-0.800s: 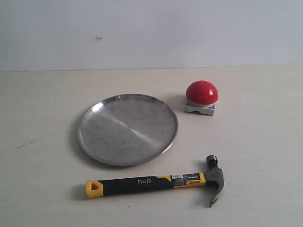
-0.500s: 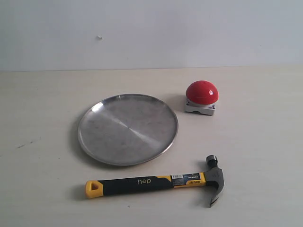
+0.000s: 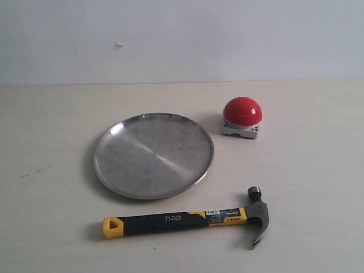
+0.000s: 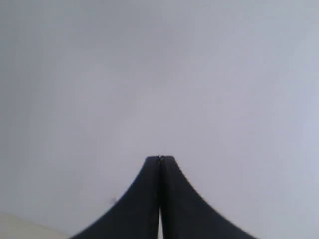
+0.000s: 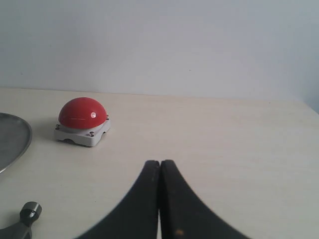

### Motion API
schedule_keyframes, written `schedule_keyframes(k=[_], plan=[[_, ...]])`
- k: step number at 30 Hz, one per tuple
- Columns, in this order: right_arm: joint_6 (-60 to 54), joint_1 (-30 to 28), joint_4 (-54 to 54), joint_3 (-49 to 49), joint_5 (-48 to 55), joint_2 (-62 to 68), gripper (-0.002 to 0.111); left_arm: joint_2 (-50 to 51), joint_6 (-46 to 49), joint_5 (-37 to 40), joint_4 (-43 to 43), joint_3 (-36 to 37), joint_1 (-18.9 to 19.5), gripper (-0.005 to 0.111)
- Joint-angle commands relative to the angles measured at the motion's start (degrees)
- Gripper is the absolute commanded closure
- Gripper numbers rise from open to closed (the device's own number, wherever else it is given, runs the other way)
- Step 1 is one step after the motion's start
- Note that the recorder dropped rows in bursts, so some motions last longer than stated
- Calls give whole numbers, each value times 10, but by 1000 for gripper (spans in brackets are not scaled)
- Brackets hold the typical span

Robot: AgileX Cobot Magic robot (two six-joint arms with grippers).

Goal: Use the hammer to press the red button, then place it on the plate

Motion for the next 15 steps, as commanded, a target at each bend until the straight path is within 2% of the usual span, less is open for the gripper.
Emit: schedule_keyframes(k=[1,6,9,15], plan=[[-1,-3,0,3,-1,-4,108,43,-40,35,13,-102,0,107],[-1,-3,0,3,-1,-4,108,267,-33,210,139,-265,0,107],[-1,-3,0,3,-1,-4,108,366,33,261,146,-310,-11,107],[-1,-3,0,3,-1,-4,108,564,166,399,139,-408,-110,107]])
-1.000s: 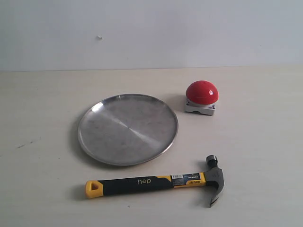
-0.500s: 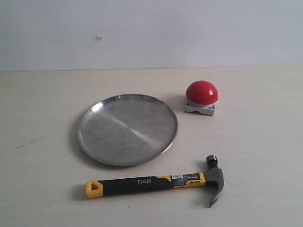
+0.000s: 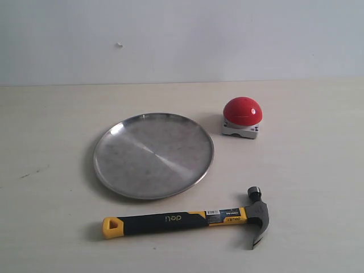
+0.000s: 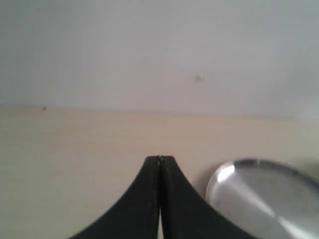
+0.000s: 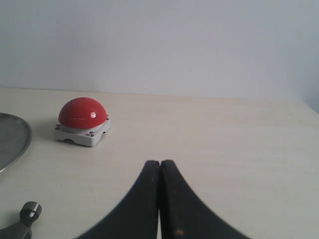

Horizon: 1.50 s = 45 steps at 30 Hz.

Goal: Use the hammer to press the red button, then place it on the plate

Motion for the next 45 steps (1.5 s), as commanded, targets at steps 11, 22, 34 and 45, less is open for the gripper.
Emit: schedule_keyframes(k=[11,22,34,45], plan=[[-1,-3,0,3,-1,-4,108,435,403,302,-142,-292,-263,107],[-1,-3,0,3,-1,-4,108,666,648,441,-289,-518,-370,100],[-1,-3,0,3,-1,-4,108,764,651,445,-241,-589,-455,55],[-1,-3,0,3,-1,-4,108,794,663,410,-236,-594,-473,55]])
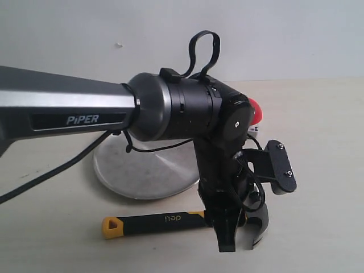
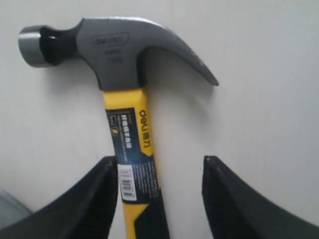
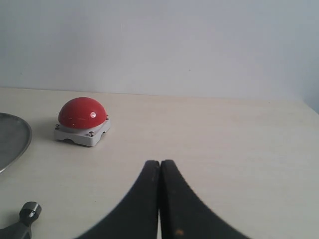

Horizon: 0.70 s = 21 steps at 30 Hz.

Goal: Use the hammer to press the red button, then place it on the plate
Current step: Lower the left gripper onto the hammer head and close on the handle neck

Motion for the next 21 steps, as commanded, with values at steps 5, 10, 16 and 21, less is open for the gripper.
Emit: schedule_keyframes(k=[5,10,16,21], plan=[[-1,-3,0,3,-1,-4,108,39,-24,-4,5,-43,-1,55],[-1,-3,0,3,-1,-4,108,64,-26,7,6,-73,1,55],[-1,-3,0,3,-1,-4,108,96,-26,35,9,-98,1,55],[-1,-3,0,3,-1,-4,108,109,-26,39,9,-101,1,56]])
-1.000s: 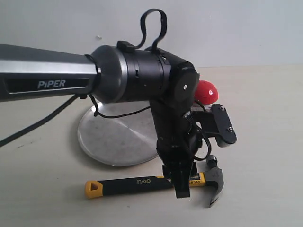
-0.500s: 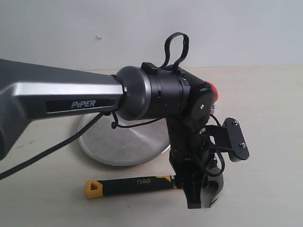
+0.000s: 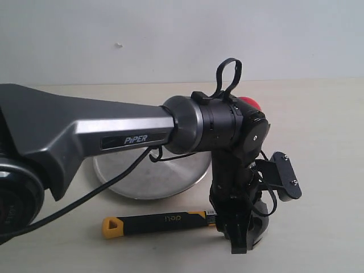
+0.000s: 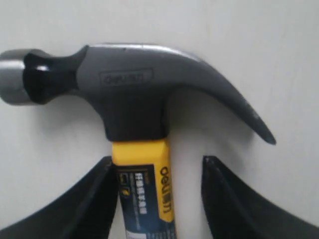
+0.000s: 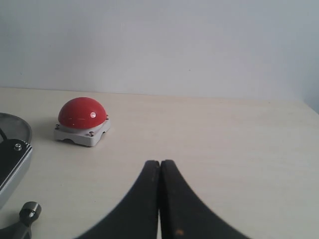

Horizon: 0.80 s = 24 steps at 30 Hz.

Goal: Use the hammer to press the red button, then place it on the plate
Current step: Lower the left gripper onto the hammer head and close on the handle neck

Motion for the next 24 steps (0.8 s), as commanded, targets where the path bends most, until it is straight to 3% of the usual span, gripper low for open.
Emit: schedule_keyframes(k=[1,5,12,24], plan=[[-1,-3,0,3,-1,-4,108,15,-4,5,3,-2,1,61],[-1,-3,0,3,-1,-4,108,19,-1,6,3,-3,1,106],[-1,-3,0,3,-1,-4,108,5,-15,8,33,-18,1,107],[-2,-3,0,3,-1,-4,108,-117,-58,-71,58,-18,-1,107]])
